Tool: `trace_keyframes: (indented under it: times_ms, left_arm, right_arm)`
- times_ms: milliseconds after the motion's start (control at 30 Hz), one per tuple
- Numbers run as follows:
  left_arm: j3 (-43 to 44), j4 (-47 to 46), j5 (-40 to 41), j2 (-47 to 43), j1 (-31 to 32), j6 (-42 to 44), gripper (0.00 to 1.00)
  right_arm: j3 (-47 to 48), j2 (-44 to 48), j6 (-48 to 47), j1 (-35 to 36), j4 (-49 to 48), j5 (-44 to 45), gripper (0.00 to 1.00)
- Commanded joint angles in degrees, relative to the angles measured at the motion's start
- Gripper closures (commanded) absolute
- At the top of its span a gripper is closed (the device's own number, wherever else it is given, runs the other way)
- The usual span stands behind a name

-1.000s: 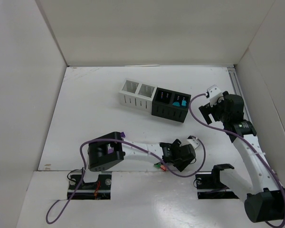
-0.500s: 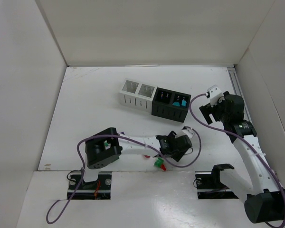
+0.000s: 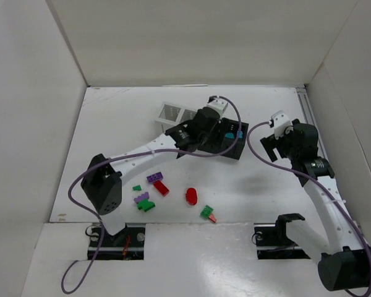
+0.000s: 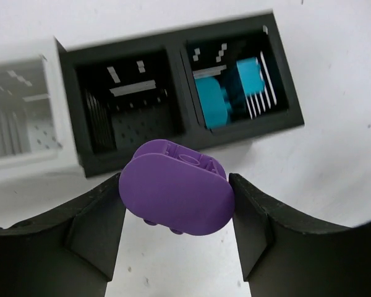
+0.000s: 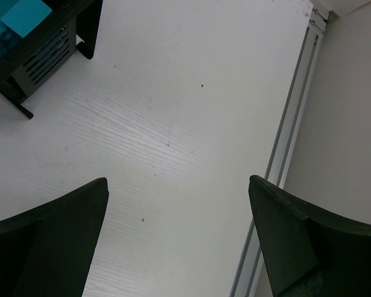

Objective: Sort the legos into containers by color

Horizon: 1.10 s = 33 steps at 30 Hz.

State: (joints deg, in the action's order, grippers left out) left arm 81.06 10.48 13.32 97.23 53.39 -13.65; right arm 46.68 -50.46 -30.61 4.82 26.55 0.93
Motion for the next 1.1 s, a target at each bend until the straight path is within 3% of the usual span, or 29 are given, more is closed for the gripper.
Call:
trace_keyframes:
  times_ms: [0,300,467,567,800,933,1000,1067]
  left_arm:
    - [4.5,-1.3,-4.0,0.8,-3.8,3.9,0.67]
    - [14.7,1.7,-5.9,10.3,-7.0,5.5,0.66]
    - [14.7,2.3,-4.5,10.8,-7.5,4.9,0.51]
    - [14.7,2.9,-4.4,10.2,-7.5,4.2,0.33]
    - [14.7,3.4,-3.4,7.9,-7.5,4.2,0.18]
    - [11.3,3.9,-1.6,3.2,-7.5,2.1,0.13]
    - [6.9,4.5,1.6,-2.2,-8.2,-1.9,0.01]
    - [0.2,5.4,3.9,-6.7,-9.7,-6.1,0.01]
  right_arm:
    - [-0.1,-0.3,0.4,-0.5,-2.0,0.0,0.01]
    - [-0.1,-2.0,-0.7,-0.5,-2.0,-1.9,0.01]
    - [-0.1,-2.0,-1.7,-0.5,-2.5,-4.0,0.01]
    - [-0.6,-1.5,-3.2,-0.5,-3.9,-7.8,0.01]
    - [-1.2,-1.0,-5.8,0.0,-6.0,-14.7,0.02]
    - [-1.2,-0.4,-7.5,6.1,-8.9,-16.6,0.03]
    - [-1.2,-2.1,-9.7,13.4,-10.0,-16.6,0.03]
    - [-1.2,-3.9,-10.3,22.6,-12.4,-14.8,0.04]
